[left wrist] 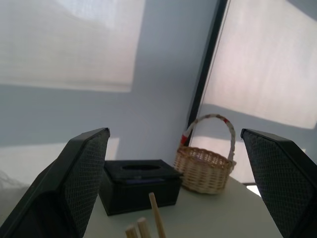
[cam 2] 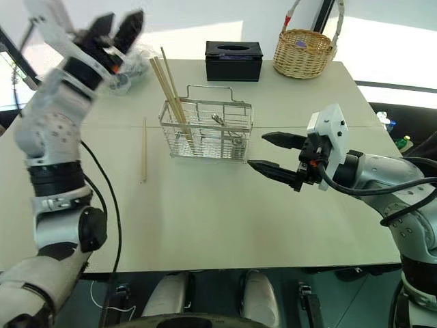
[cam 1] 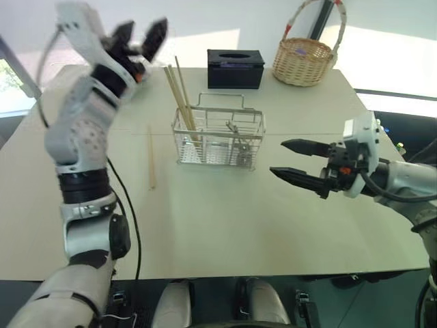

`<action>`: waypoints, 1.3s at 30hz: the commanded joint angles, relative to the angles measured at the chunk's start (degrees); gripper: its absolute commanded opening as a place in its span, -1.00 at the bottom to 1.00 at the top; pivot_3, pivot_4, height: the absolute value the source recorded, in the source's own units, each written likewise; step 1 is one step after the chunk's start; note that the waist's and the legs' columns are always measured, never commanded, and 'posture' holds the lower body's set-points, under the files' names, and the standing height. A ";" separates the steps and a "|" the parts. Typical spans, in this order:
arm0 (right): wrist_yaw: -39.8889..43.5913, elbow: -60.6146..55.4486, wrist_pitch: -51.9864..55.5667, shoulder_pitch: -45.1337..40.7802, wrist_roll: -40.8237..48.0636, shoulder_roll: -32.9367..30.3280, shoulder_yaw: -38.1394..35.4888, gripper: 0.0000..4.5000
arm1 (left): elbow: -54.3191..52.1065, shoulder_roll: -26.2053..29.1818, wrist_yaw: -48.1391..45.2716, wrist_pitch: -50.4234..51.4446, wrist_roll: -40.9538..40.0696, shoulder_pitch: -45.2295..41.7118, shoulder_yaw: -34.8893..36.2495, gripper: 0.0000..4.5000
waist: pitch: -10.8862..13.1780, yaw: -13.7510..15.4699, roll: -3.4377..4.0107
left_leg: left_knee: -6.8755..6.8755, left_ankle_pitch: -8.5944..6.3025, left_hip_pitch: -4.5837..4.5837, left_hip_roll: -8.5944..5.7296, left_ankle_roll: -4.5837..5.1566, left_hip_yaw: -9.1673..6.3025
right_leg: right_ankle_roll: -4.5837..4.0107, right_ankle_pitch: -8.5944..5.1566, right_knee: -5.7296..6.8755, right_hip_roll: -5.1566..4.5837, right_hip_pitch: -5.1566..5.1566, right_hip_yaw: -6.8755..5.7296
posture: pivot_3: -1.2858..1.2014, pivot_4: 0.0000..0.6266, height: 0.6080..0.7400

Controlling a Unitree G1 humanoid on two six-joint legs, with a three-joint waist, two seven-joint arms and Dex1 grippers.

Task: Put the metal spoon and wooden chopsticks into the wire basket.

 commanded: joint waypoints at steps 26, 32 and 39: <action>3.13 -3.78 -1.77 4.52 -0.37 -0.45 -1.64 0.57 | 55.37 -2.79 14.12 10.29 22.71 -11.78 -9.01 0.99 | -0.01 1.37 -0.09 | -0.04 0.00 -0.04 -0.03 -0.01 0.06 | 0.02 0.00 -0.03 -0.03 -0.07 -0.01 | 0.03 -0.52 0.57; 2.61 -3.86 -1.89 4.49 -0.34 -0.18 -2.12 0.57 | 60.65 -4.13 11.24 7.89 23.70 -12.96 -9.36 0.99 | -0.02 1.46 -0.08 | -0.04 0.00 0.00 -0.02 -0.01 0.06 | 0.02 0.00 0.00 -0.04 -0.06 -0.01 | 0.03 -0.52 0.57; 2.33 -4.86 -1.92 5.28 -0.50 0.06 -1.74 0.57 | 62.49 -4.52 9.40 7.18 25.31 -13.84 -9.58 0.17 | -0.03 1.54 -0.07 | -0.04 0.00 0.00 -0.05 -0.01 0.06 | 0.02 0.00 -0.01 -0.05 -0.02 -0.01 | 0.03 -0.52 0.57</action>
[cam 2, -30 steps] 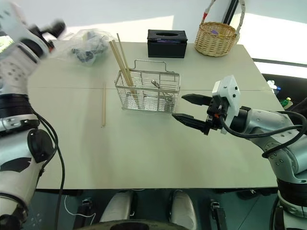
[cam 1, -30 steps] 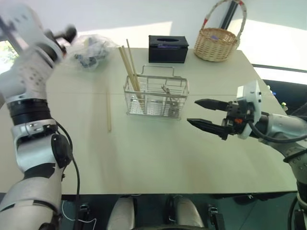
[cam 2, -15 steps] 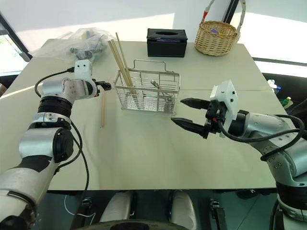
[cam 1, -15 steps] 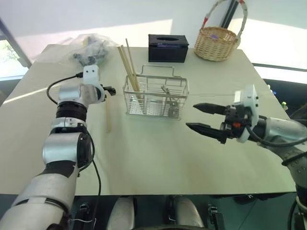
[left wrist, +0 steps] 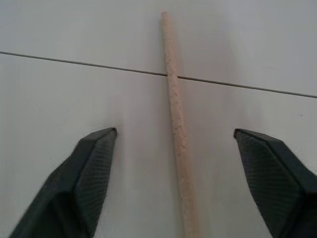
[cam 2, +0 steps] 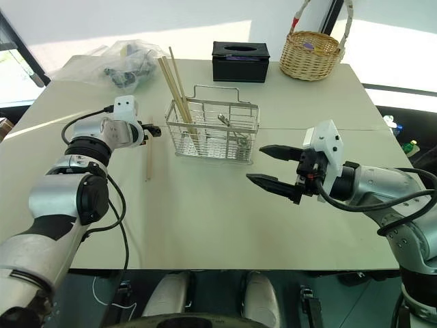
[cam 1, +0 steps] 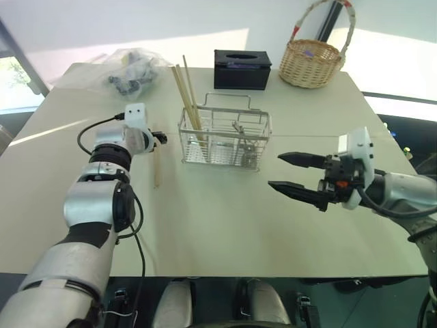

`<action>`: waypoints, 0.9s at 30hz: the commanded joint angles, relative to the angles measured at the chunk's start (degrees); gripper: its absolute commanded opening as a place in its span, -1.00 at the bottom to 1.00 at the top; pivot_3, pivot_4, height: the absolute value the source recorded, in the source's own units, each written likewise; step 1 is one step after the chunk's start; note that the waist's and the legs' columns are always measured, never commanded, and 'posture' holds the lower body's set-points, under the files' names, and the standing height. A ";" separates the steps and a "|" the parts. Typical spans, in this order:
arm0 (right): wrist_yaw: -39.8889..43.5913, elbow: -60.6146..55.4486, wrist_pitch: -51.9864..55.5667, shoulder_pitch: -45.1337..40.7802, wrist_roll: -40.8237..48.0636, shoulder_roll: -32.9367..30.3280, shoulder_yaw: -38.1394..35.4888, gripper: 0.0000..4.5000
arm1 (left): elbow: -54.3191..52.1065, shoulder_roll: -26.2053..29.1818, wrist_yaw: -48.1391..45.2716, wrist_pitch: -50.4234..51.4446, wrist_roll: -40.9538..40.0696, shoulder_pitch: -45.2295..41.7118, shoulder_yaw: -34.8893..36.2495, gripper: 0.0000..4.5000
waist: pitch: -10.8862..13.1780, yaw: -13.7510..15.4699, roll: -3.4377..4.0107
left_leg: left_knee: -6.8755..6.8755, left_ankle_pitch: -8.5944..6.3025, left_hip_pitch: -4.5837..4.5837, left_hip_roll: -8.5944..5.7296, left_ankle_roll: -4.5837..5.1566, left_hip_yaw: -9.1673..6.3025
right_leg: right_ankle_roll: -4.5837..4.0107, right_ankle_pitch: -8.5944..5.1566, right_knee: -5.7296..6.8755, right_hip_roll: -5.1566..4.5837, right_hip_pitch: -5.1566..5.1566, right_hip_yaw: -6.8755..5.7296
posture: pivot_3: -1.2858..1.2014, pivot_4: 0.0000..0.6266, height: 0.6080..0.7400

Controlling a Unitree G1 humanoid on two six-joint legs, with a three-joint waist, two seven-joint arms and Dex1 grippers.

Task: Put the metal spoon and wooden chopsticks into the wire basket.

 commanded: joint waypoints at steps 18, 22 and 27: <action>0.63 -0.02 -2.04 -3.11 -0.03 0.55 -0.18 0.57 | -1.17 4.65 0.46 -0.78 1.45 -0.08 1.70 -0.99 | 0.01 -0.43 -0.01 | -0.04 0.00 -0.01 0.02 0.00 0.03 | 0.00 0.00 0.02 0.01 -0.09 0.00 | 0.03 -0.52 0.57; 0.60 0.40 -2.17 -4.48 -0.12 0.87 -0.17 0.57 | -2.41 7.32 0.44 -1.61 1.47 0.68 1.89 -0.99 | 0.01 -0.24 0.00 | -0.04 0.00 0.00 0.02 0.00 0.03 | 0.00 0.00 0.04 0.01 -0.09 0.00 | 0.03 -0.52 0.57; 0.79 1.14 -2.60 -5.27 -0.55 1.07 0.05 0.57 | -5.32 10.48 0.76 -2.12 1.14 1.82 2.56 -0.99 | 0.02 -0.07 -0.02 | -0.03 0.00 -0.03 0.02 0.00 0.03 | 0.00 0.00 0.02 0.00 -0.09 0.00 | 0.03 -0.52 0.57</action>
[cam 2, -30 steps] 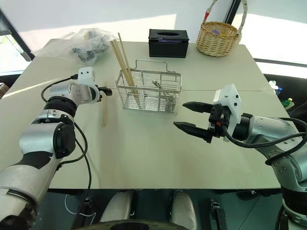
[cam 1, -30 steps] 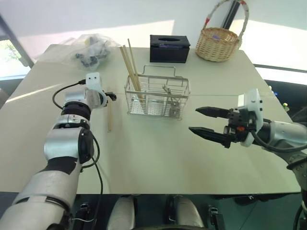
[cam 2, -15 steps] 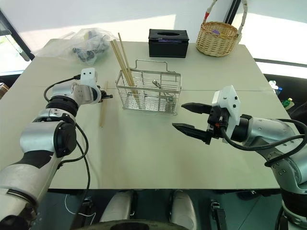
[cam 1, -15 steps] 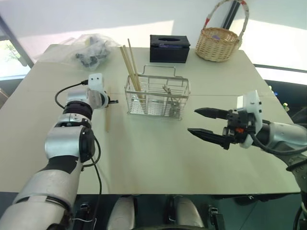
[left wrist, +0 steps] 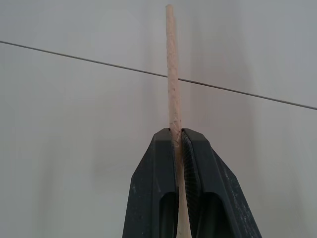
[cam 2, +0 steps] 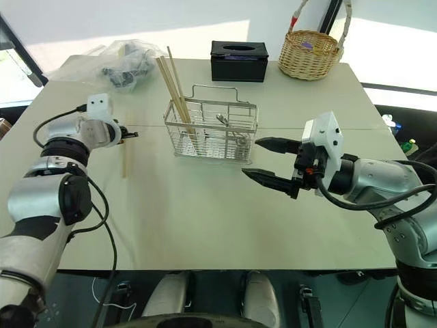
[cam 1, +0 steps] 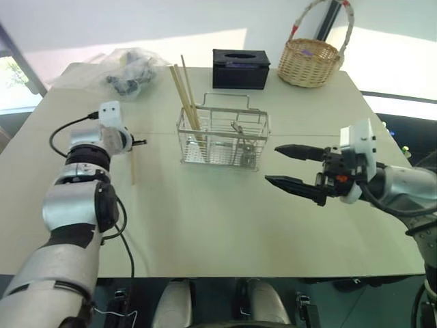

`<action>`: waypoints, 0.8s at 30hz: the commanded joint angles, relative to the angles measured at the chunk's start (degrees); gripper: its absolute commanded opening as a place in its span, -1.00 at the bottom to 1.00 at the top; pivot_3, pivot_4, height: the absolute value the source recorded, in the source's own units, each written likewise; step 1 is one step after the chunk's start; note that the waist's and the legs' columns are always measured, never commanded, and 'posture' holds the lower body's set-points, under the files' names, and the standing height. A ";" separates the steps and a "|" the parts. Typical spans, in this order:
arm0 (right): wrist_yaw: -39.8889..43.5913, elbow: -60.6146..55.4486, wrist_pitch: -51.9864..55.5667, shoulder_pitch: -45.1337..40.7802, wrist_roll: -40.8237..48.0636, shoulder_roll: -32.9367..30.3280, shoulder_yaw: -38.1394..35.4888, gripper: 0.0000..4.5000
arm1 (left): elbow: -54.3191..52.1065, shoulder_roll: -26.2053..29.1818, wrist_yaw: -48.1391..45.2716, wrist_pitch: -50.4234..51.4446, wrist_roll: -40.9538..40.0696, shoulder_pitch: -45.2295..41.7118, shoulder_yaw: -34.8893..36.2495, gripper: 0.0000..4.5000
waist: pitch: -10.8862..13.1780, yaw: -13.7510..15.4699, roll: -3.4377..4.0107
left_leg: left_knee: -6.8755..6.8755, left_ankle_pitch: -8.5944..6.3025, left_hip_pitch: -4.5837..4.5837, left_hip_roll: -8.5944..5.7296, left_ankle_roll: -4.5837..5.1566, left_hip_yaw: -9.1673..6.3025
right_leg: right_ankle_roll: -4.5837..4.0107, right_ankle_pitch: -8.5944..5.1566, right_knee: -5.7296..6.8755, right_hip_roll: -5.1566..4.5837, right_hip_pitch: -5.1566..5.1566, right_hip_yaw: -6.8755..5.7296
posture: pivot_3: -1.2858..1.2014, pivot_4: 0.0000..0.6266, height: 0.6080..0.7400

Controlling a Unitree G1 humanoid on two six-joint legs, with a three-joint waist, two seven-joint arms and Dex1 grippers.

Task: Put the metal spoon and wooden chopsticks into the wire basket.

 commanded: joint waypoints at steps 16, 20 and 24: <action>0.07 4.08 -0.92 -4.59 -0.35 -1.28 -2.30 0.57 | -45.59 2.53 -8.94 -19.46 -18.55 -2.34 13.19 -0.99 | 0.01 0.29 -0.03 | 0.11 0.00 0.00 0.01 -0.02 0.02 | -0.01 0.01 -0.05 -0.03 0.14 0.00 | 0.03 -0.52 0.57; -0.77 3.99 -0.56 -4.75 -0.57 -1.20 -2.47 0.57 | -53.31 -2.93 -9.71 -15.78 -23.73 -3.88 10.88 -0.99 | 0.01 0.01 0.00 | 0.08 0.00 0.06 0.01 -0.01 0.03 | -0.01 0.01 -0.03 -0.03 0.16 0.02 | 0.03 -0.52 0.57; -1.72 3.01 -0.14 -3.72 -0.42 -1.24 -2.89 0.57 | -56.57 -7.63 -11.03 -14.43 -24.14 -1.43 6.68 -0.99 | 0.00 -0.08 0.06 | 0.08 0.01 0.11 0.02 -0.01 0.04 | 0.00 0.01 0.04 0.00 0.15 0.02 | 0.03 -0.52 0.57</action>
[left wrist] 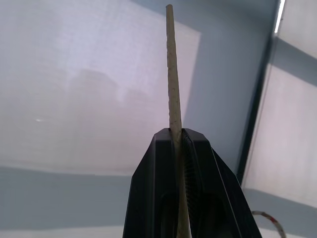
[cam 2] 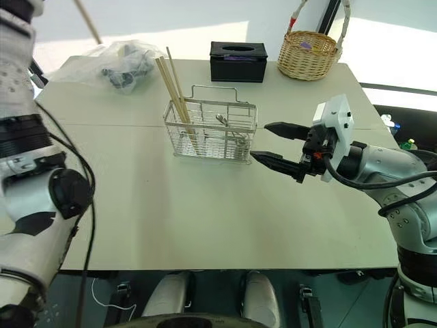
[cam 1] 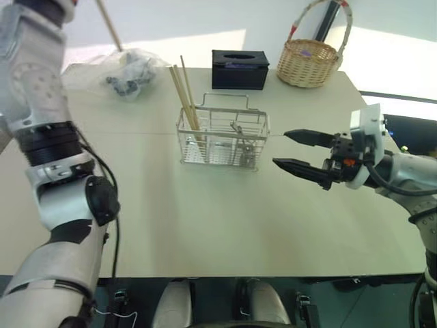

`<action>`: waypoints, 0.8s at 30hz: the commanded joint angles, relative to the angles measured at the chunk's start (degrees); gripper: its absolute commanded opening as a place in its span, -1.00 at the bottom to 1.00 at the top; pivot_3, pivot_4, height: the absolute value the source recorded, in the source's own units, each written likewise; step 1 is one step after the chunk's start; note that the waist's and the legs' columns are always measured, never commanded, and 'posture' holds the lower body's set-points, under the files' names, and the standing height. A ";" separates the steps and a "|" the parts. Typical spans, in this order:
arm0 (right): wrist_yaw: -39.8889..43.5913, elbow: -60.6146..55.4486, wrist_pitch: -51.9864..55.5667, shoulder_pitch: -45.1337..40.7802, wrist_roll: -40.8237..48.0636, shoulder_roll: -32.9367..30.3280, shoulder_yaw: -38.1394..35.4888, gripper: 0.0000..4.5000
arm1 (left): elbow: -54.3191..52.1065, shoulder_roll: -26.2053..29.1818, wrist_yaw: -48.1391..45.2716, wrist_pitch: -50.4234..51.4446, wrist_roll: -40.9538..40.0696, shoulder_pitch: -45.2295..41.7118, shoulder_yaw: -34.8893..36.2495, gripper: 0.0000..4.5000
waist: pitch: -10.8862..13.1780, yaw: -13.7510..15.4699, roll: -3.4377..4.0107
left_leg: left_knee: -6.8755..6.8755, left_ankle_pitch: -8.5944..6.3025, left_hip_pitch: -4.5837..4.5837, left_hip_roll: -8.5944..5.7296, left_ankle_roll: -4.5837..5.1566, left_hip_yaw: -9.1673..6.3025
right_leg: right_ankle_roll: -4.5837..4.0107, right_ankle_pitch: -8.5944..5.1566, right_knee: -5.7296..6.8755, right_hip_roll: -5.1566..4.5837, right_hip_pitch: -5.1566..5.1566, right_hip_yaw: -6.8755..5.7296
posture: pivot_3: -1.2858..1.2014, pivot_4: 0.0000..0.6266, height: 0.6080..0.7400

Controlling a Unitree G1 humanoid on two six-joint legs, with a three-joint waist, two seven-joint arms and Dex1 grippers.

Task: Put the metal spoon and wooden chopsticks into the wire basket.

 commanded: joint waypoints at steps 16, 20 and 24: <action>-4.45 -4.24 1.11 2.63 1.37 -0.21 -4.41 0.57 | -6.06 -9.77 -3.38 -1.88 5.32 15.40 -12.14 -0.99 | 0.02 0.15 0.00 | 0.00 -0.01 -0.11 -0.01 0.03 0.00 | -0.01 0.00 -0.11 0.01 -0.06 0.02 | 0.03 -0.52 0.57; -4.61 -4.15 1.10 2.79 1.70 -0.46 -4.72 0.57 | -3.30 -8.56 -3.88 -3.32 6.39 13.35 -11.18 -0.99 | 0.00 0.05 0.03 | 0.00 -0.01 -0.07 0.00 0.03 -0.01 | -0.01 0.00 -0.09 0.02 -0.06 0.02 | 0.03 -0.52 0.57; -5.12 -3.85 1.19 2.03 2.09 -0.27 -4.59 0.57 | -2.01 -9.63 -5.29 -5.38 7.63 14.96 -12.73 -0.99 | 0.00 0.16 0.04 | 0.00 -0.01 -0.08 0.00 0.03 -0.01 | -0.01 -0.01 -0.10 0.03 -0.05 0.02 | 0.03 -0.52 0.57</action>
